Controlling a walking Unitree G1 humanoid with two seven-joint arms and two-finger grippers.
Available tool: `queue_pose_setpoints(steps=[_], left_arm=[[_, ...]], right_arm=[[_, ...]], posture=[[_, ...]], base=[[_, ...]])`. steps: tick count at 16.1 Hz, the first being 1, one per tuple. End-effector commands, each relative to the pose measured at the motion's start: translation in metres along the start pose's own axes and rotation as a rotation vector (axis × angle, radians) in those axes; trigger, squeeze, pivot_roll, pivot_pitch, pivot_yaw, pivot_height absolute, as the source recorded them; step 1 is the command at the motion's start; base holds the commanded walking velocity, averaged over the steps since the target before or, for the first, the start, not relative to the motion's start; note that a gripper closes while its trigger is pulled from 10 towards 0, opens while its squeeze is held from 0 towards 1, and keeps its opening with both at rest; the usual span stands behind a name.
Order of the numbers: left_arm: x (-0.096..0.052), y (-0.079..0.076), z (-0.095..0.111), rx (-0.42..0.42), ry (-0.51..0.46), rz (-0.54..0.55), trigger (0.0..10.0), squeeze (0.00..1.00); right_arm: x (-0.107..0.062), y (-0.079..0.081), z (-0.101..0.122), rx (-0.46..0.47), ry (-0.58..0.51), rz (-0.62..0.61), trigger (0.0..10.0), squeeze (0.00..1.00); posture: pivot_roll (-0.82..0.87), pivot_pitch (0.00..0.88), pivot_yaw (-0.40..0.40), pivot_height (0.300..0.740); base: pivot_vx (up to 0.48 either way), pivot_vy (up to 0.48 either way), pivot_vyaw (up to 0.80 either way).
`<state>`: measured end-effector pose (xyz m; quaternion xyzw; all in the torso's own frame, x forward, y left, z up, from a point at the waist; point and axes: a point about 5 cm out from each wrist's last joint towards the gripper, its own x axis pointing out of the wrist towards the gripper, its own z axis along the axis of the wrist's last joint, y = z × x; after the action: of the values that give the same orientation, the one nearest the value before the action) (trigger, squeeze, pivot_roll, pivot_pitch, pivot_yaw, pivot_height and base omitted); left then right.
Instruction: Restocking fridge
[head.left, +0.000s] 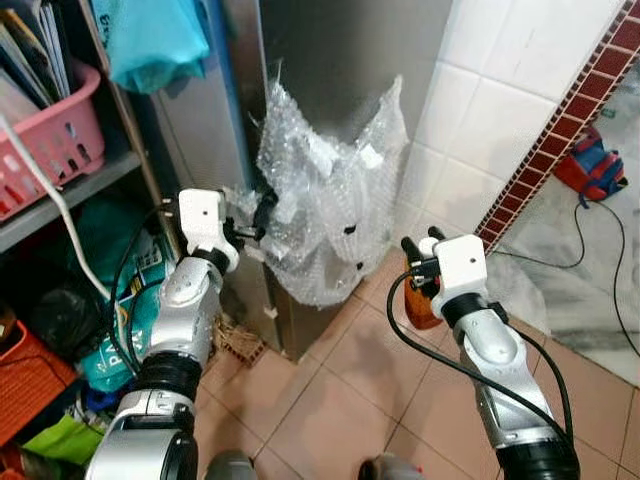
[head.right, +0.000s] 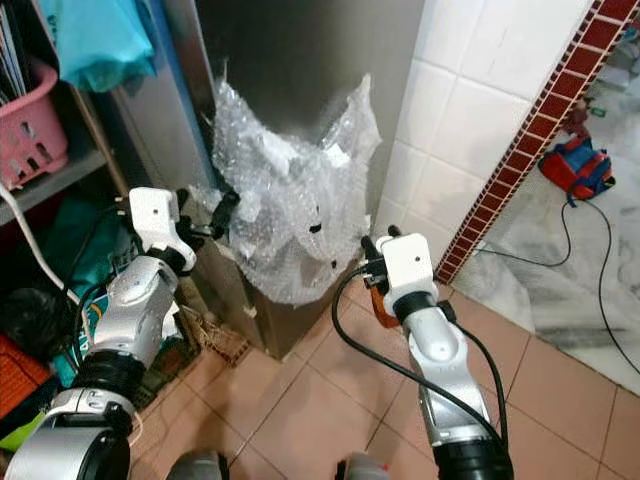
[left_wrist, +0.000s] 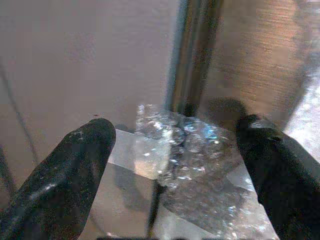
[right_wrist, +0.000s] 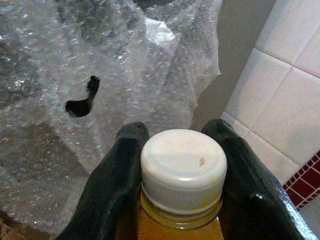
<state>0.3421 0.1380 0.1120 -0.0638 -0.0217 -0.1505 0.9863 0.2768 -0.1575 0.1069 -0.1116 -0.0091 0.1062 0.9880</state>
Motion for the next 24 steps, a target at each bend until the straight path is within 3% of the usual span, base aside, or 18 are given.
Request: queue_pose_setpoints(steps=[1,7,8,11,15,17,24], left_arm=[[0.008,-0.017,0.002,-0.001,0.008,-0.099,10.0,0.00],[0.010,-0.024,-0.005,-0.018,0.032,-0.158,10.0,0.00],[0.010,-0.030,-0.010,-0.060,0.068,-0.206,10.0,0.00],[0.006,-0.053,-0.023,-0.069,0.134,-0.352,10.0,0.00],[0.004,-0.076,-0.036,-0.043,0.193,-0.447,10.0,0.00],[0.004,-0.088,-0.040,-0.013,0.216,-0.485,10.0,0.00],[0.001,-0.102,-0.042,0.006,0.192,-0.534,10.0,0.00]], right_arm=[[0.001,0.001,0.007,-0.002,-0.025,0.006,10.0,0.00],[0.000,0.000,0.007,-0.002,-0.021,0.002,10.0,0.00],[0.001,0.000,0.007,-0.001,-0.021,0.004,10.0,0.00],[0.002,0.002,0.007,0.002,-0.021,0.010,10.0,0.00],[0.001,0.000,0.006,-0.008,-0.019,-0.001,10.0,0.00],[-0.001,-0.010,0.005,-0.044,-0.006,-0.083,10.0,0.00],[-0.004,-0.011,0.002,-0.080,0.005,-0.134,10.0,0.00]], posture=[[-0.02,0.096,-0.006,0.740],[-0.02,0.097,-0.005,0.740],[-0.02,0.095,-0.006,0.740],[-0.02,0.093,-0.006,0.740],[-0.02,0.091,-0.006,0.740],[-0.02,0.090,-0.005,0.740],[-0.02,0.084,0.002,0.740]], base=[[0.000,0.000,0.00],[0.000,0.000,0.00],[0.000,0.000,0.00],[0.000,0.000,0.00],[0.000,0.000,0.00],[0.000,0.000,0.00],[0.150,0.000,-0.20]])
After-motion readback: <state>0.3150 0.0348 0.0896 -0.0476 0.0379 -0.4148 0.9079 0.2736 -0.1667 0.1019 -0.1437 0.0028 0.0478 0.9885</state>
